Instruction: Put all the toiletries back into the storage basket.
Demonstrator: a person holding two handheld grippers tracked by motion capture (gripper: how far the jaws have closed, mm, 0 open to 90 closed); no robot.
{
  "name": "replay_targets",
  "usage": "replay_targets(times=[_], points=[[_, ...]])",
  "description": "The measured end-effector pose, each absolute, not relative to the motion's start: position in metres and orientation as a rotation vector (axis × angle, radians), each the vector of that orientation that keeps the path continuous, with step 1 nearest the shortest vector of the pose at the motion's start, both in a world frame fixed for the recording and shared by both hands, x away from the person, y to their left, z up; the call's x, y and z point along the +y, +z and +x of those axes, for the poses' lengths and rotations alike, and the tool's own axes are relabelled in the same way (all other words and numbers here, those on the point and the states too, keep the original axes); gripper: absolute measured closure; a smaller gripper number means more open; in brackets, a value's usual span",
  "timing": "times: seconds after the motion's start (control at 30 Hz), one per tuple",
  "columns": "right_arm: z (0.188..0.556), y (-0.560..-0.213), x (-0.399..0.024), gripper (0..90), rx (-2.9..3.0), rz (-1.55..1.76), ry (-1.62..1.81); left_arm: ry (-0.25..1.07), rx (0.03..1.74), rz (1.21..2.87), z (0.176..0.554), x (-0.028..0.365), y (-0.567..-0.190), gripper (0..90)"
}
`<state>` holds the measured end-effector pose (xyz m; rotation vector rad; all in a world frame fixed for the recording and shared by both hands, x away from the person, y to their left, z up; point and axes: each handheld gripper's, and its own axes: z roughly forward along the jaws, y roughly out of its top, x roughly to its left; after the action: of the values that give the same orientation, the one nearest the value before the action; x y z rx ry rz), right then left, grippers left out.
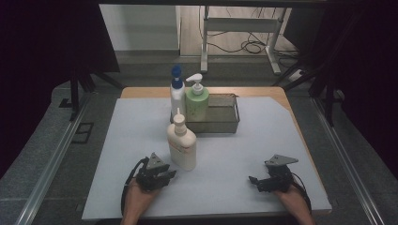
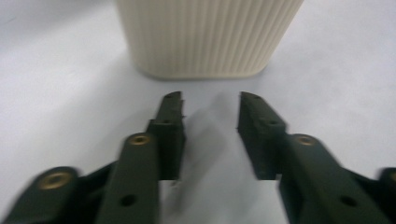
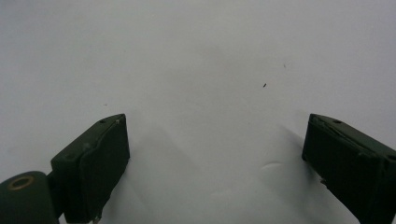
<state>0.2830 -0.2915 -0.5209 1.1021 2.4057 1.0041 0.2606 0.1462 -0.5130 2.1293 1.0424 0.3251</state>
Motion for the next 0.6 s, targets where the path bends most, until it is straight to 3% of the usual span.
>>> replay_targets(times=[0.37,0.6], points=[[0.282,-0.516,-0.295,6.9,2.398,1.090,1.019,0.447,1.147,2.161,0.256,0.159,-0.521,12.6],[0.279,-0.506,-0.294,4.7,2.382,1.078,1.069,0.415,1.156,2.142,0.258,0.162,-0.524,10.2]])
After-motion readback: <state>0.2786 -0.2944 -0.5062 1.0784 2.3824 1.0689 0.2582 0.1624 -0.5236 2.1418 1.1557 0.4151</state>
